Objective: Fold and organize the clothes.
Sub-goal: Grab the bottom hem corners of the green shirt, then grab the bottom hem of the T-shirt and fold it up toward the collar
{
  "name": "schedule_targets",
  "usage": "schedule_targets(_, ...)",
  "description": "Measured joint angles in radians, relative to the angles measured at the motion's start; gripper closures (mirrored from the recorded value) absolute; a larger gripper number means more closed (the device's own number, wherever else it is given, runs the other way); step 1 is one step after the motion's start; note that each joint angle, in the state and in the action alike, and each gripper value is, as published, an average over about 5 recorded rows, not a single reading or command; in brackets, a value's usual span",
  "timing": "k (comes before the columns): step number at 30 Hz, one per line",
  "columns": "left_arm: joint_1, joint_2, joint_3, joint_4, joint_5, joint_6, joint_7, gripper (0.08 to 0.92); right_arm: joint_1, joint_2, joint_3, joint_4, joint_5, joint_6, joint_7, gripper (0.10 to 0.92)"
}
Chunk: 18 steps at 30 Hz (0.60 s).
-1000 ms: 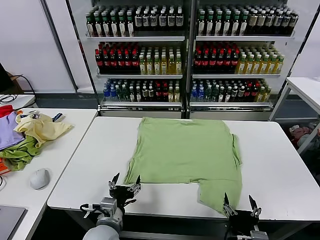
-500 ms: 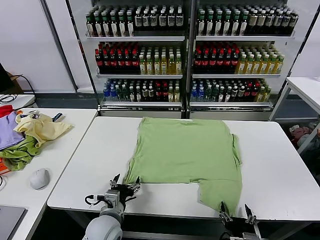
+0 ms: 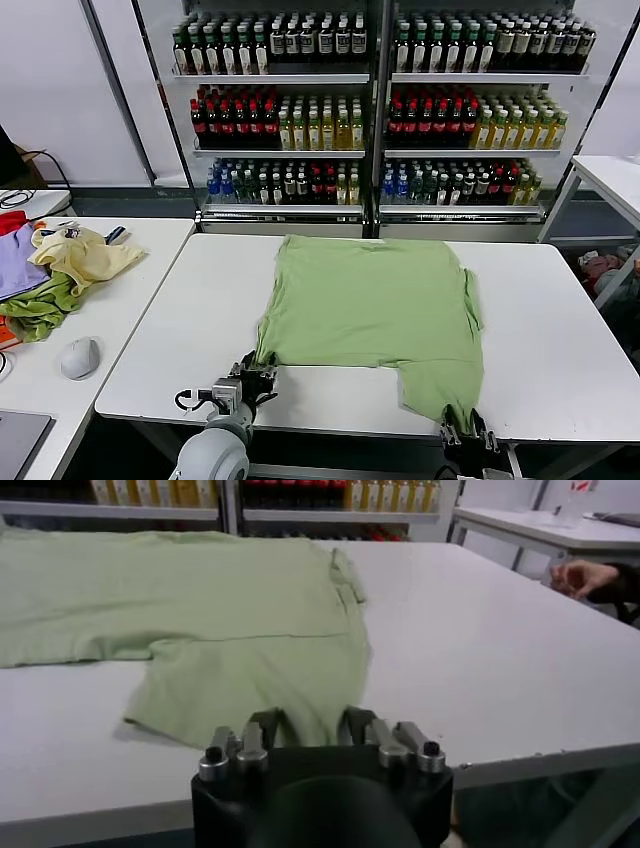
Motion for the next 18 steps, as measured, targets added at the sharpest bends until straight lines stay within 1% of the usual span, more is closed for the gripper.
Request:
schedule_targets(5, 0.003, -0.004, 0.005, 0.002, -0.002, -0.003, 0.0, 0.81, 0.004, -0.011, 0.019, 0.003, 0.009, 0.007, -0.013, 0.867)
schedule_targets(9, 0.011, 0.0, 0.002, -0.003, -0.006, -0.011, -0.001, 0.889, 0.002, -0.022, 0.036, 0.014, 0.022, 0.023, -0.03, 0.896)
schedule_targets(12, 0.021, 0.004, -0.003, -0.013, -0.01, -0.021, -0.001, 0.907, 0.005, -0.033, 0.053, 0.027, 0.033, 0.04, -0.046, 0.896)
schedule_targets(18, 0.046, 0.013, -0.017, -0.052, -0.018, -0.041, 0.0, 0.907, 0.027, -0.064, 0.094, 0.066, 0.068, 0.067, -0.072, 0.896)
